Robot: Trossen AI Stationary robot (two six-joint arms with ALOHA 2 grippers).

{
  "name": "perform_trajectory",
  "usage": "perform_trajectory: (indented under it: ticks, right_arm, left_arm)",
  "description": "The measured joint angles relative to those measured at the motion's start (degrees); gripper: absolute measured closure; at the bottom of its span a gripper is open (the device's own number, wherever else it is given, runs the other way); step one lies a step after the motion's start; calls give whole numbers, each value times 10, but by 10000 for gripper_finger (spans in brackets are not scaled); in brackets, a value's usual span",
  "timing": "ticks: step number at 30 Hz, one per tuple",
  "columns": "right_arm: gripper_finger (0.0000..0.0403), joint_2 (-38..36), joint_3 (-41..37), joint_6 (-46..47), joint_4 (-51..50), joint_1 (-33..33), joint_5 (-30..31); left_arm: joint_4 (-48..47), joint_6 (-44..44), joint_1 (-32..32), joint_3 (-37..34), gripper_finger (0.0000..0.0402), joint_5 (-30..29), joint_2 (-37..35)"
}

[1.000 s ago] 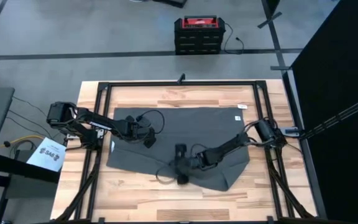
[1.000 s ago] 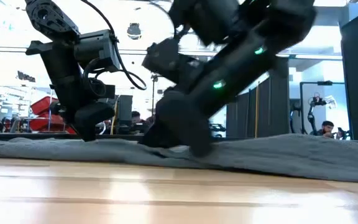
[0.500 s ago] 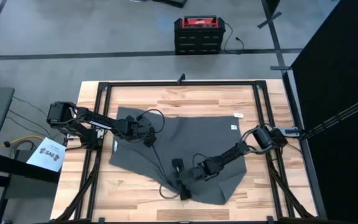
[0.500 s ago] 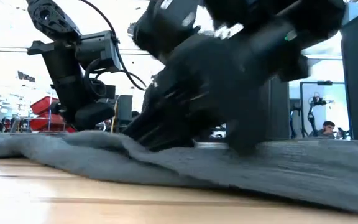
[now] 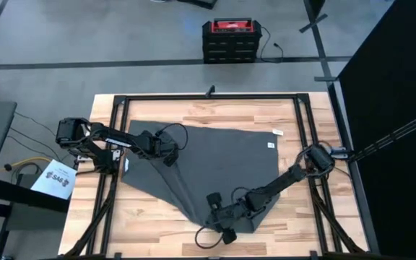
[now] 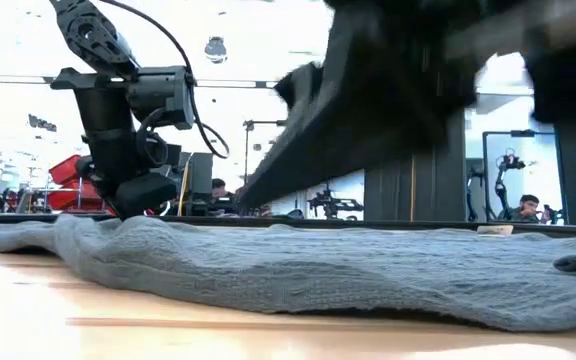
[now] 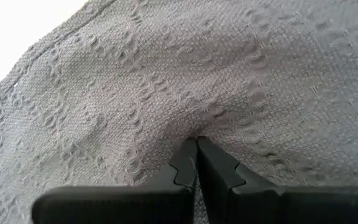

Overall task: Roll towel
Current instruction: Fold the gray towel

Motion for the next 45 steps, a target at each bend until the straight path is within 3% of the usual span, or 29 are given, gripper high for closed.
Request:
perform_trajectory:
  ticks: [4,8,12,18,21,25,28,30,32,39,45]
  right_arm:
    - [403,-60,-35,40,-87,11,59]
    - [403,-107,-123,151,-125,14,61]
    - [403,-154,-191,269,-151,46,31]
    - [403,-220,-207,445,-302,122,-3]
    - [403,-263,-204,550,-400,162,-49]
    - [403,-322,-197,640,-480,203,-52]
    - [403,-347,-196,612,-483,203,32]
    - [403,-348,-196,554,-473,178,115]
    - [403,-335,-196,470,-443,136,143]
    - [403,-221,-196,150,-199,-32,57]
    - [403,-147,-192,88,-185,-116,18]
  left_arm:
    - [-33,11,-18,25,402,24,-21]
    - [-30,2,-57,42,402,77,-59]
    - [-25,-40,-135,42,402,139,-71]
    - [-27,-131,-244,42,402,136,-52]
    - [-27,-170,-271,41,402,126,-44]
    - [-28,-214,-289,33,402,125,-39]
    - [-23,-229,-291,29,402,124,-39]
    - [-21,-231,-291,29,402,124,-39]
    - [-17,-231,-291,29,402,124,-39]
    - [-9,-247,-296,29,402,165,-39]
    - [-12,-275,-327,38,402,226,-39]
